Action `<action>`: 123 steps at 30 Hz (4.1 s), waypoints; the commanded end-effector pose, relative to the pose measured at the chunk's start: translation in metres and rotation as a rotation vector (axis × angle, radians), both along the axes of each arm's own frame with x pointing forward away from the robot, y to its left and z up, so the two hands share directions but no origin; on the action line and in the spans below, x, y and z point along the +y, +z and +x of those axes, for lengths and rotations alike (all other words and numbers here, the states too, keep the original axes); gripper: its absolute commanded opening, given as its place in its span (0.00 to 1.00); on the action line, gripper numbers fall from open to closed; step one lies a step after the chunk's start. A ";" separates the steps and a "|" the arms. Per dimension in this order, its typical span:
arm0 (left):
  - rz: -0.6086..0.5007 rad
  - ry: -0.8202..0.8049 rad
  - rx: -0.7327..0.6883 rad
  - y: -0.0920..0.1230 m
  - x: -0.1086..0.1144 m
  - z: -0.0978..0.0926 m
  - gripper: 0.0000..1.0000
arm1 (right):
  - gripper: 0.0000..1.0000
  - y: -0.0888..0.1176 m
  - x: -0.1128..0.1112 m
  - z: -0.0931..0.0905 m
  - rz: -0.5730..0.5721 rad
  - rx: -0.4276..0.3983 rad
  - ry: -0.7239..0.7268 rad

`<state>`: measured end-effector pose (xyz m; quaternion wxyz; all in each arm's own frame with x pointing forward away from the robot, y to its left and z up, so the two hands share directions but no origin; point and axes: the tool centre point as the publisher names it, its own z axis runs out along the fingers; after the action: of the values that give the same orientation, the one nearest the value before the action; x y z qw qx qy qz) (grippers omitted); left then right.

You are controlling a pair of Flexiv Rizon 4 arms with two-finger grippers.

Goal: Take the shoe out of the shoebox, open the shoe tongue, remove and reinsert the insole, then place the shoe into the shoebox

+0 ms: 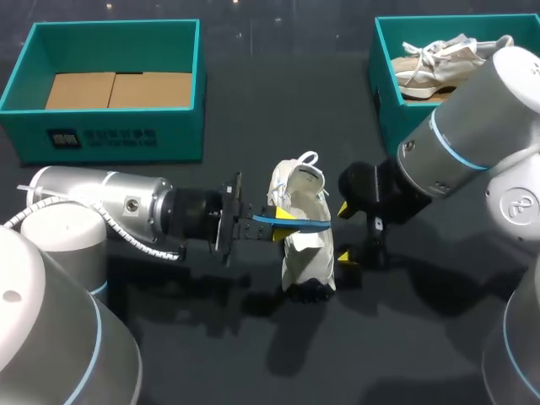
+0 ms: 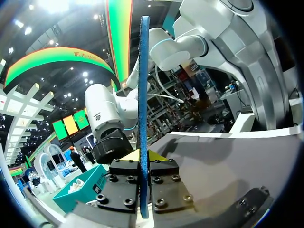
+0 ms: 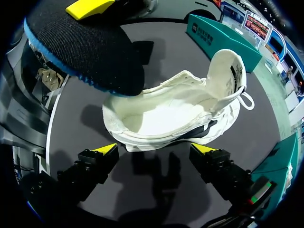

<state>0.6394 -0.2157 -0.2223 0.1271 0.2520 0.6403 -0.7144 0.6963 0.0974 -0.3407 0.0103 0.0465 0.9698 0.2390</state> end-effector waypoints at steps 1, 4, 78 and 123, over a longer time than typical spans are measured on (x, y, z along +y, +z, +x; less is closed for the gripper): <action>-0.006 -0.005 0.001 -0.003 -0.005 0.001 0.00 | 1.00 -0.007 0.006 0.003 -0.004 -0.003 0.000; -0.008 -0.011 0.001 -0.006 -0.008 0.002 0.00 | 1.00 -0.008 0.006 0.003 -0.002 -0.006 0.001; 0.071 0.180 0.074 -0.106 -0.015 0.062 0.00 | 1.00 -0.008 0.006 0.003 -0.002 -0.006 0.001; 0.171 0.238 -0.036 -0.070 -0.034 0.035 0.00 | 1.00 -0.008 0.006 0.003 -0.002 -0.006 0.001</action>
<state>0.6746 -0.2473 -0.2880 0.1947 0.1959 0.7193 -0.6375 0.7003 0.1033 -0.3482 0.0118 0.0447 0.9701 0.2383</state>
